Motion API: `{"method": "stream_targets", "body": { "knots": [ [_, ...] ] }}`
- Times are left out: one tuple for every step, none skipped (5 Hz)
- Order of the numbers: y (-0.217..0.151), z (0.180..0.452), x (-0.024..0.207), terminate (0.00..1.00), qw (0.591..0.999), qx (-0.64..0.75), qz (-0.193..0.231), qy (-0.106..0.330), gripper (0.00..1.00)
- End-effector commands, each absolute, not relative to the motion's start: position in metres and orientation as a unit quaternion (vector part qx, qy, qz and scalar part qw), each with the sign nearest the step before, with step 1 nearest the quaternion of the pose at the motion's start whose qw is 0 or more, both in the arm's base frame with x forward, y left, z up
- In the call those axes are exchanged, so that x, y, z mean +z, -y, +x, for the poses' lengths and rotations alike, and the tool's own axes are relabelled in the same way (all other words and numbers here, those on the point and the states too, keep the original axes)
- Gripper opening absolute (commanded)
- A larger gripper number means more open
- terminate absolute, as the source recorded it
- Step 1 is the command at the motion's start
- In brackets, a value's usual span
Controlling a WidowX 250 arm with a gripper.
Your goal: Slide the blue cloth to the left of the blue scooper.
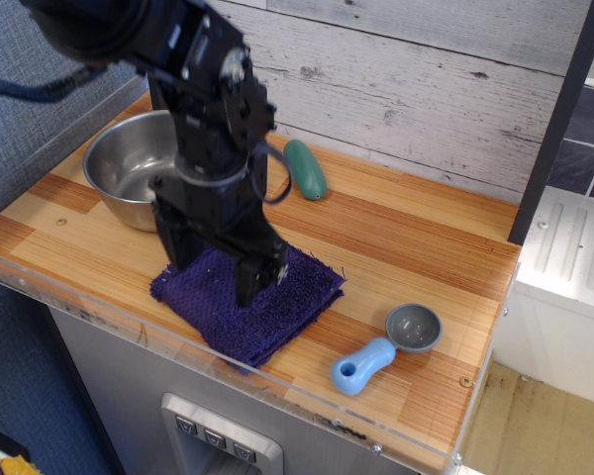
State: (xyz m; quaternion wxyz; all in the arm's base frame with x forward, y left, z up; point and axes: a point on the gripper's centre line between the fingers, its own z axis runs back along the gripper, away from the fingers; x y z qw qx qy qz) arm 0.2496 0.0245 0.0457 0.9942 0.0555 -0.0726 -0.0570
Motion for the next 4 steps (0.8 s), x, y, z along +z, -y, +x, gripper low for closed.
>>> {"method": "stream_targets", "body": {
  "knots": [
    [-0.0165, 0.2677, 0.1033, 0.00, 0.984, -0.070, 0.030, 0.162, 1.00],
    [-0.0165, 0.2677, 0.1033, 0.00, 0.984, -0.070, 0.030, 0.162, 1.00],
    [-0.0165, 0.2677, 0.1033, 0.00, 0.984, -0.070, 0.030, 0.162, 1.00],
    [-0.0165, 0.2677, 0.1033, 1.00, 0.984, -0.070, 0.030, 0.162, 1.00]
  ]
}}
